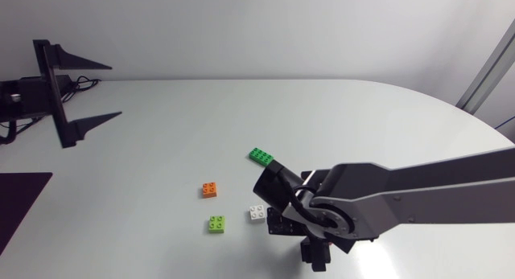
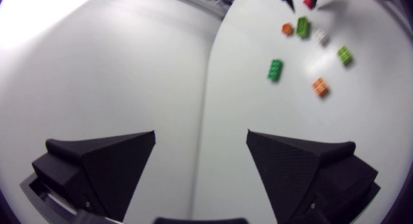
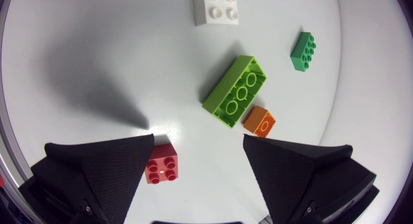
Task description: Separate the duplo bricks
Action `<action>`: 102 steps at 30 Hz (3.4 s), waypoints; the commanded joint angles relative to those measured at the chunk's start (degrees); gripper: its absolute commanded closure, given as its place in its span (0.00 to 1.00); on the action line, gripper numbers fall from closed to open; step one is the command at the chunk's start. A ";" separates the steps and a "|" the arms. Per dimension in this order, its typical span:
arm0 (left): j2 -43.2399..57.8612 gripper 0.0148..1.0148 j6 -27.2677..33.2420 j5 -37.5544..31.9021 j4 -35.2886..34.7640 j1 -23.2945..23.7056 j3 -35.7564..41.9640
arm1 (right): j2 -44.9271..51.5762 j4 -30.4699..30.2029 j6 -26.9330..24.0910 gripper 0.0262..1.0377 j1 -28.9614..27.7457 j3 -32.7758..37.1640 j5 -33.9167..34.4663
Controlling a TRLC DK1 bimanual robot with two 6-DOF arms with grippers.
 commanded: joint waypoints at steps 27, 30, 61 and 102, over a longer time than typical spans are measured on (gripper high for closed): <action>4.52 0.03 -74.15 -51.53 41.07 -34.98 -18.00 | -7.19 8.78 5.02 0.04 -16.85 -0.99 -7.83; 5.05 0.03 -85.57 -50.92 37.99 -34.54 -14.75 | -7.28 8.78 7.57 0.04 -19.84 0.06 -12.93; 10.15 0.03 -90.14 -45.73 37.29 -37.35 -10.18 | 7.14 14.23 14.95 0.12 -28.98 5.25 -30.06; 13.05 0.07 -75.38 -27.10 30.78 -46.75 -9.47 | -8.77 6.84 9.68 0.75 -36.89 4.81 -55.03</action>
